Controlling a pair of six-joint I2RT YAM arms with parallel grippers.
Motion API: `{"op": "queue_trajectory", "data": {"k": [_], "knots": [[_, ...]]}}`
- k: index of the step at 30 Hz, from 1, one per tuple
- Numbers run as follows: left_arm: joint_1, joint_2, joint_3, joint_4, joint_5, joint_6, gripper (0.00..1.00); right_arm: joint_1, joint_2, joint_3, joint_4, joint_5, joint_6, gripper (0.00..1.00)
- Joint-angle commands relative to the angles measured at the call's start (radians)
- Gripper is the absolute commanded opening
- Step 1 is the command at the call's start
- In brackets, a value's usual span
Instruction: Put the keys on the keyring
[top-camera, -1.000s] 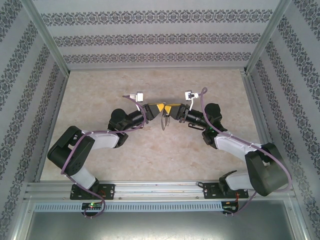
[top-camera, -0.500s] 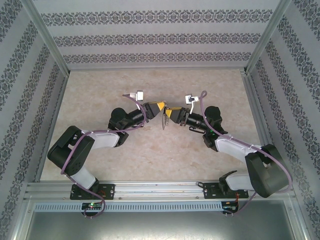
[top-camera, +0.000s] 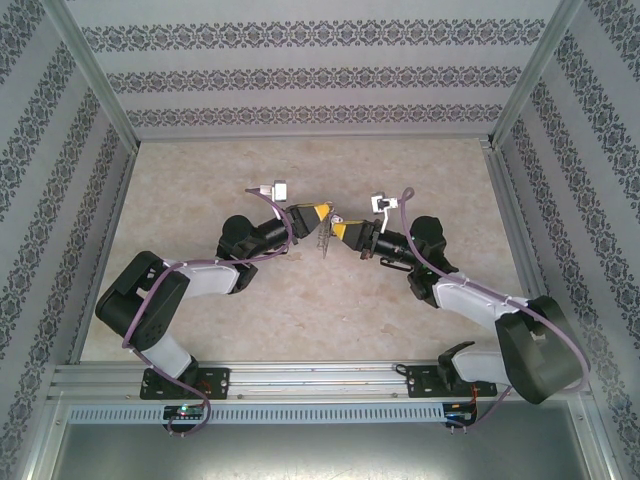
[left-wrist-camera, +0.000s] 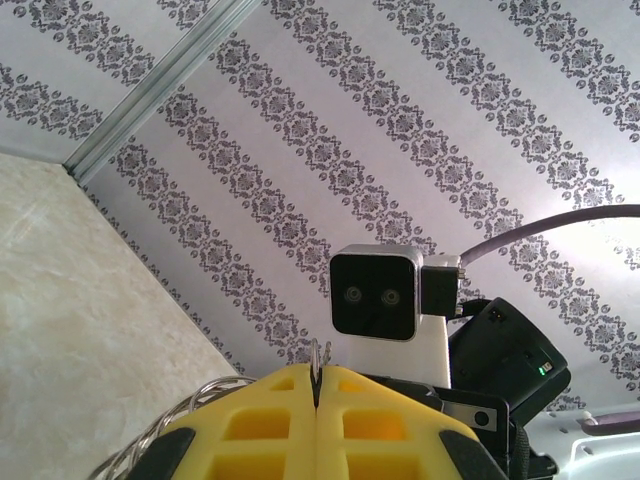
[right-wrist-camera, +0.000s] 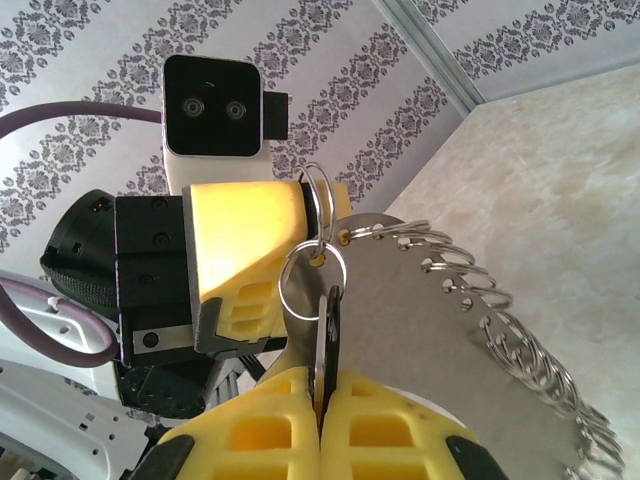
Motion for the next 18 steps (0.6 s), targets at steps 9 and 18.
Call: {"op": "queue_trajectory", "data": {"k": [9, 18], "knots": [[0.007, 0.009, 0.041, 0.09, 0.006, -0.004, 0.0, 0.038, 0.077, 0.051, -0.016, -0.111, -0.041, 0.0], [0.008, 0.001, 0.029, 0.09, 0.006, 0.0, 0.0, 0.028, 0.07, 0.034, -0.016, -0.09, -0.041, 0.0]]}}
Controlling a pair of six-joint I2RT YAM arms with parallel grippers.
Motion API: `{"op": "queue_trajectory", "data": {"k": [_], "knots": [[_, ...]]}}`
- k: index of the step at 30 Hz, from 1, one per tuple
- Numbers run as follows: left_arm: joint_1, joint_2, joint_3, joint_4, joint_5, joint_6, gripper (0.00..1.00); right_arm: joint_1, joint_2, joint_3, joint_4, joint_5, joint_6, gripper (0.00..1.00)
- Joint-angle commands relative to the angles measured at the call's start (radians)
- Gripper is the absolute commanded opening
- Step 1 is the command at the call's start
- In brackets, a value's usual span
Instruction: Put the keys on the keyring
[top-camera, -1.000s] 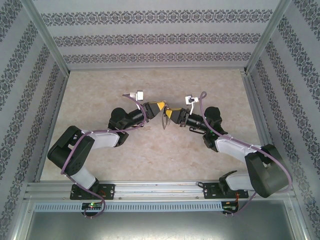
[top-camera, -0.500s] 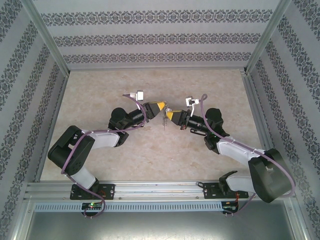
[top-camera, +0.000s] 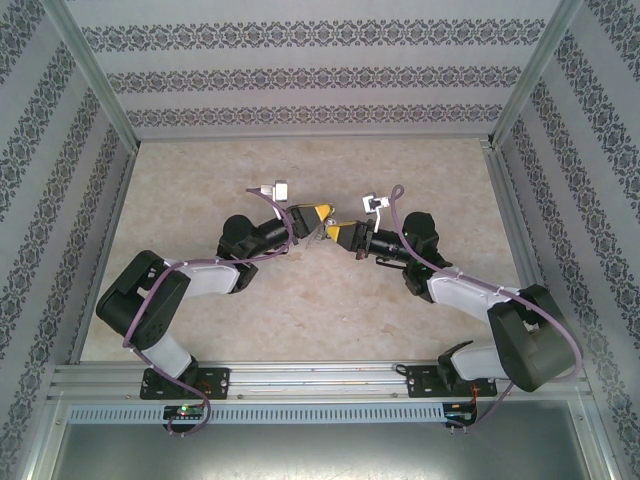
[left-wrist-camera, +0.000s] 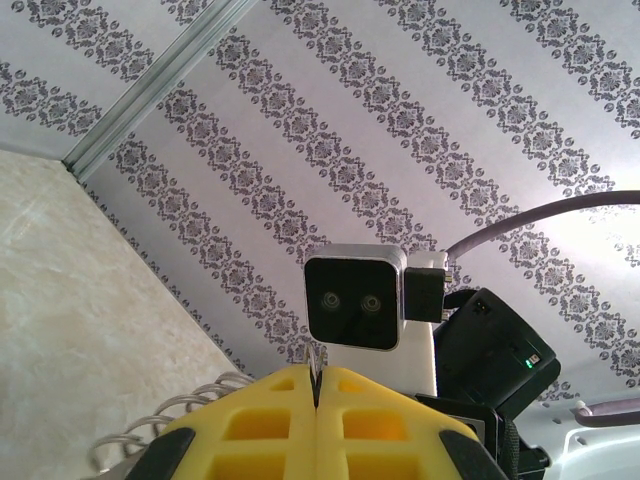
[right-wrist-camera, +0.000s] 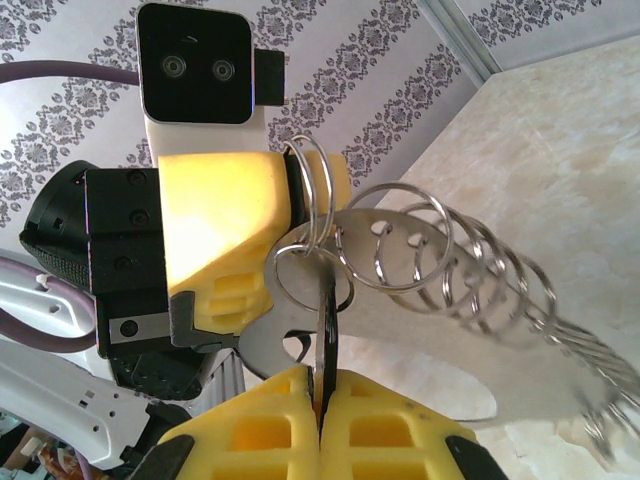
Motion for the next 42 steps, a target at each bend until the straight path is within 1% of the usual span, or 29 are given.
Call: {"op": "queue_trajectory", "data": {"k": [1, 6, 7, 9, 15, 18, 21, 25, 28, 33, 38, 42], "knots": [[0.008, -0.004, 0.025, 0.091, -0.001, 0.003, 0.0, 0.005, -0.008, -0.004, -0.013, -0.045, -0.02, 0.0], [0.007, -0.008, 0.023, 0.091, 0.001, 0.003, 0.0, -0.011, -0.034, -0.019, -0.018, -0.023, -0.017, 0.01], [0.007, -0.008, 0.024, 0.09, 0.003, 0.003, 0.0, -0.014, -0.04, -0.022, -0.022, -0.018, -0.017, 0.04], [0.007, -0.008, 0.022, 0.093, 0.003, 0.003, 0.0, -0.018, -0.052, -0.027, -0.03, -0.006, -0.016, 0.17], [0.007, -0.01, 0.02, 0.092, 0.007, 0.007, 0.0, -0.031, -0.102, -0.049, -0.075, 0.002, -0.032, 0.29], [0.007, -0.012, 0.02, 0.092, 0.008, 0.007, 0.0, -0.042, -0.155, -0.069, -0.13, 0.016, -0.054, 0.43], [0.008, -0.012, 0.018, 0.091, 0.009, 0.009, 0.0, -0.064, -0.237, -0.086, -0.224, 0.048, -0.088, 0.49], [0.008, -0.007, 0.024, 0.092, 0.017, 0.006, 0.0, -0.093, -0.319, -0.078, -0.284, 0.083, -0.103, 0.51], [0.008, -0.001, 0.027, 0.093, 0.02, 0.003, 0.0, -0.103, -0.338, -0.035, -0.311, 0.096, -0.115, 0.5], [0.007, -0.002, 0.023, 0.093, 0.035, 0.002, 0.0, -0.105, -0.25, 0.049, -0.269, 0.077, -0.102, 0.48], [0.008, -0.003, 0.024, 0.091, 0.044, -0.003, 0.0, -0.103, -0.138, 0.097, -0.14, 0.04, -0.036, 0.46], [0.006, -0.004, 0.024, 0.09, 0.05, -0.008, 0.0, -0.096, -0.071, 0.124, -0.063, 0.018, 0.001, 0.41]]}}
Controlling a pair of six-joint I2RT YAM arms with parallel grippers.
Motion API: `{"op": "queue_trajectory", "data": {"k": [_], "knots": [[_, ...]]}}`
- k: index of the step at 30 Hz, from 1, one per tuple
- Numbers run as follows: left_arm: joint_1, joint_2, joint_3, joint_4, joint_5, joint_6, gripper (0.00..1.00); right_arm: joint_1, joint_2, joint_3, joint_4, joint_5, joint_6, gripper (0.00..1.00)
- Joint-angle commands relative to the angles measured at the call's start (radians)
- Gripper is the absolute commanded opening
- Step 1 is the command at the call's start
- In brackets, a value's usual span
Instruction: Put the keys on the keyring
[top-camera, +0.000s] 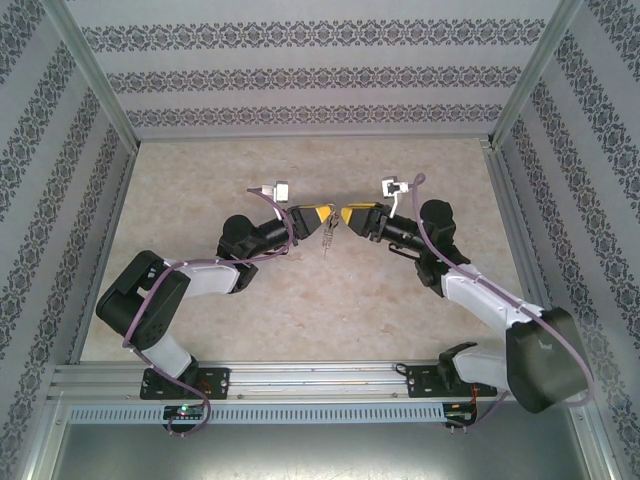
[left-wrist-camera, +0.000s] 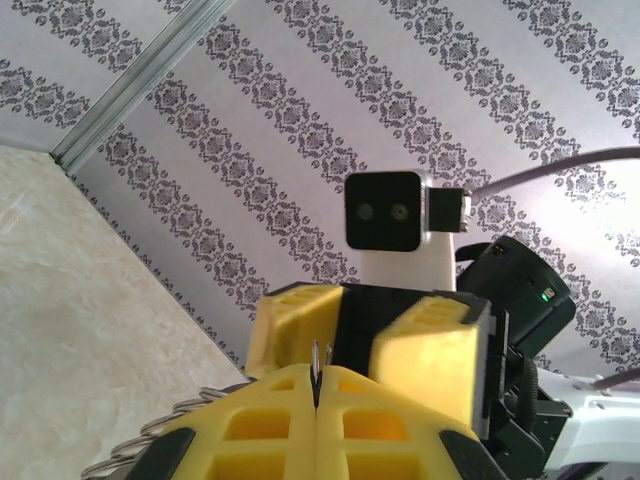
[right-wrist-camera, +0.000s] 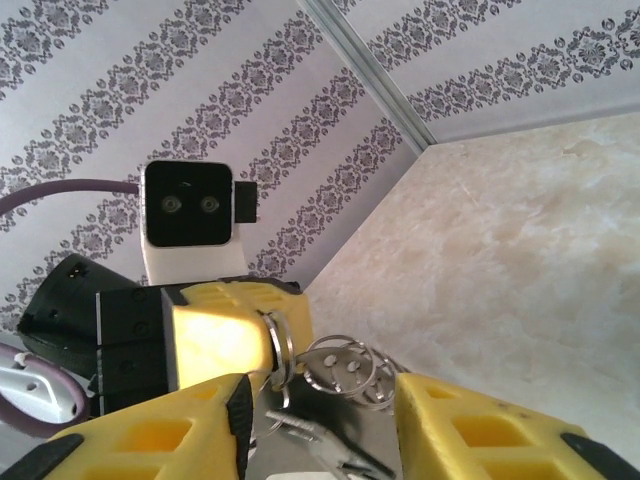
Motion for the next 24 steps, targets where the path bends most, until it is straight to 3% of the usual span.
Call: {"op": "queue_trajectory", "data": {"k": [1, 14, 23, 24], "knots": [[0.006, -0.004, 0.023, 0.09, 0.024, -0.006, 0.0, 0.002, 0.045, 0.046, 0.127, -0.046, 0.045, 0.4], [0.007, -0.002, 0.03, 0.09, 0.027, -0.004, 0.0, 0.048, 0.087, 0.049, 0.157, -0.041, 0.044, 0.35], [0.007, 0.001, 0.03, 0.09, 0.017, -0.006, 0.0, 0.056, 0.096, 0.026, 0.177, -0.061, 0.048, 0.0], [0.006, 0.003, 0.033, 0.09, 0.017, -0.005, 0.0, 0.056, 0.093, 0.022, 0.178, -0.063, 0.048, 0.0]]}}
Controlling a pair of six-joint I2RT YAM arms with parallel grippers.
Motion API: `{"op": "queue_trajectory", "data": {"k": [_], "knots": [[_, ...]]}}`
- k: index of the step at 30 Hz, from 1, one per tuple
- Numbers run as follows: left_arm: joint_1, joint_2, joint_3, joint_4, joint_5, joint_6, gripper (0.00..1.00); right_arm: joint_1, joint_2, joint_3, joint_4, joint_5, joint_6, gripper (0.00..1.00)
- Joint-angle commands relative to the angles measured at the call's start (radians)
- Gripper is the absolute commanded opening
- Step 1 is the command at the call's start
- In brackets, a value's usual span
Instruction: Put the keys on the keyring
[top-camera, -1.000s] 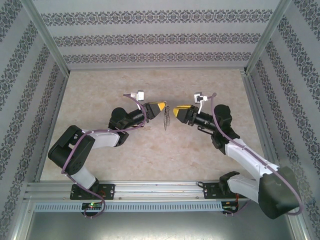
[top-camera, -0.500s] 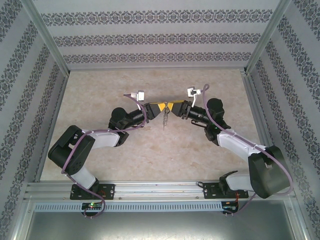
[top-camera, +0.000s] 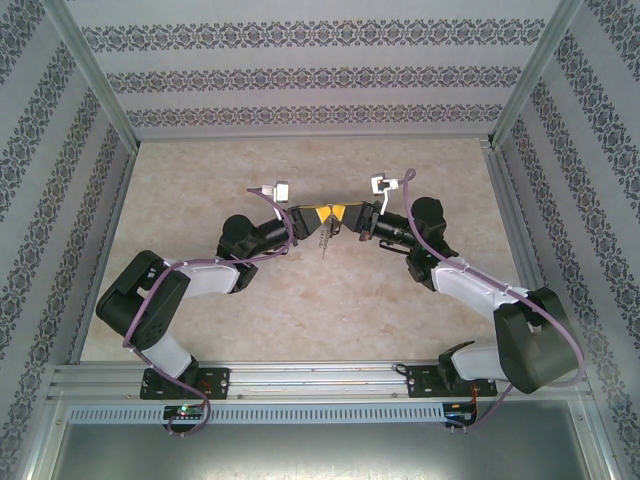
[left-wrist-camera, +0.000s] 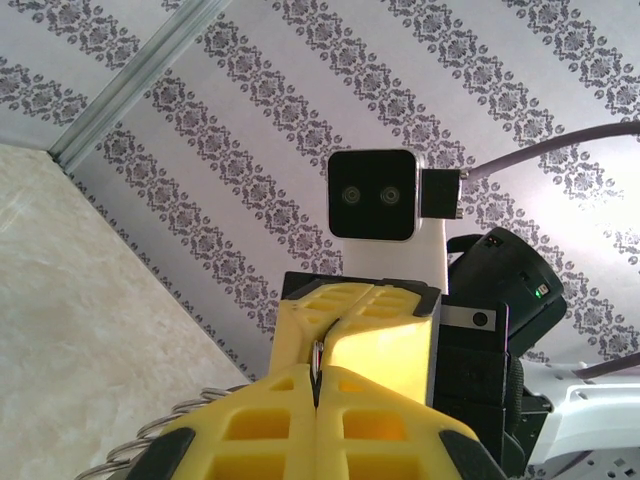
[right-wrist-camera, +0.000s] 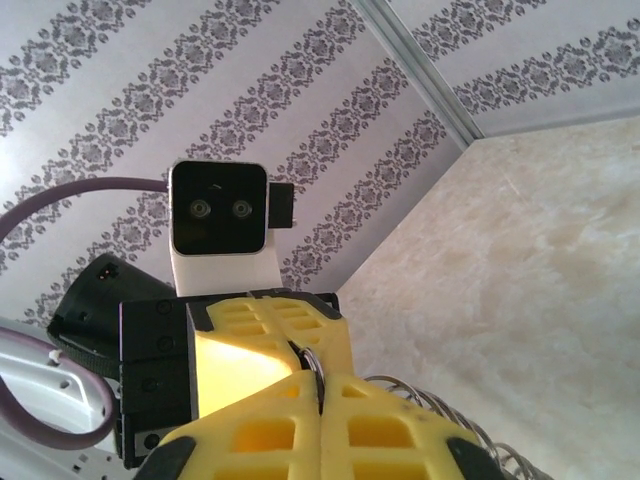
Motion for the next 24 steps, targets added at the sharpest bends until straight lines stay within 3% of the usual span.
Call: {"op": "queue_trajectory", "data": {"k": [1, 11, 20, 24], "knots": [[0.007, 0.003, 0.032, 0.09, 0.008, -0.004, 0.0, 0.014, -0.002, -0.012, 0.047, -0.025, -0.011, 0.0], [0.011, -0.008, 0.014, 0.052, -0.031, 0.054, 0.03, -0.034, 0.002, -0.028, 0.013, -0.005, -0.032, 0.0], [0.02, -0.151, 0.033, -0.286, -0.057, 0.209, 0.16, -0.084, 0.051, -0.016, -0.009, -0.04, -0.059, 0.0], [0.029, -0.196, 0.034, -0.376, -0.055, 0.266, 0.27, -0.098, 0.077, -0.002, -0.002, -0.062, -0.061, 0.0]]}}
